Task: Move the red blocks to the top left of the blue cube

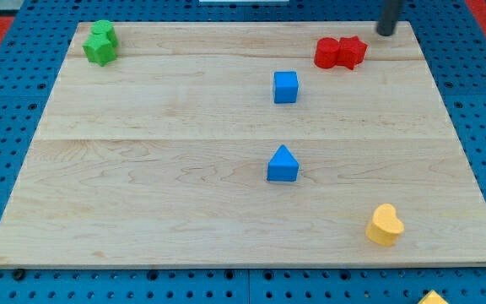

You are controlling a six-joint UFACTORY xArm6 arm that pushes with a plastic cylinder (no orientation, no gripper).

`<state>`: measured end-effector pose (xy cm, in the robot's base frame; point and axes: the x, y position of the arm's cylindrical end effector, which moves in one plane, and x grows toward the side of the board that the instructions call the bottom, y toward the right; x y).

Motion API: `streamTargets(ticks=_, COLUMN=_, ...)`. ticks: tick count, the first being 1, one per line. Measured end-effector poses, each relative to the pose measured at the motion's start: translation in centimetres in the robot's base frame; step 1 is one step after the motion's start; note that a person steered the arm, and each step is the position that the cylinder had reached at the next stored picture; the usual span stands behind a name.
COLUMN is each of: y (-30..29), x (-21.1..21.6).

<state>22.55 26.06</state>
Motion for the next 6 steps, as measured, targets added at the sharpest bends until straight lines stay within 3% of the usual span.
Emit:
streamTargets(ticks=2, y=-0.3, x=6.6)
streamTargets(ticks=3, y=-4.5, x=5.0)
streamTargets(ticks=4, y=-5.0, x=3.8)
streamTargets(ticks=6, y=-13.6, x=6.1)
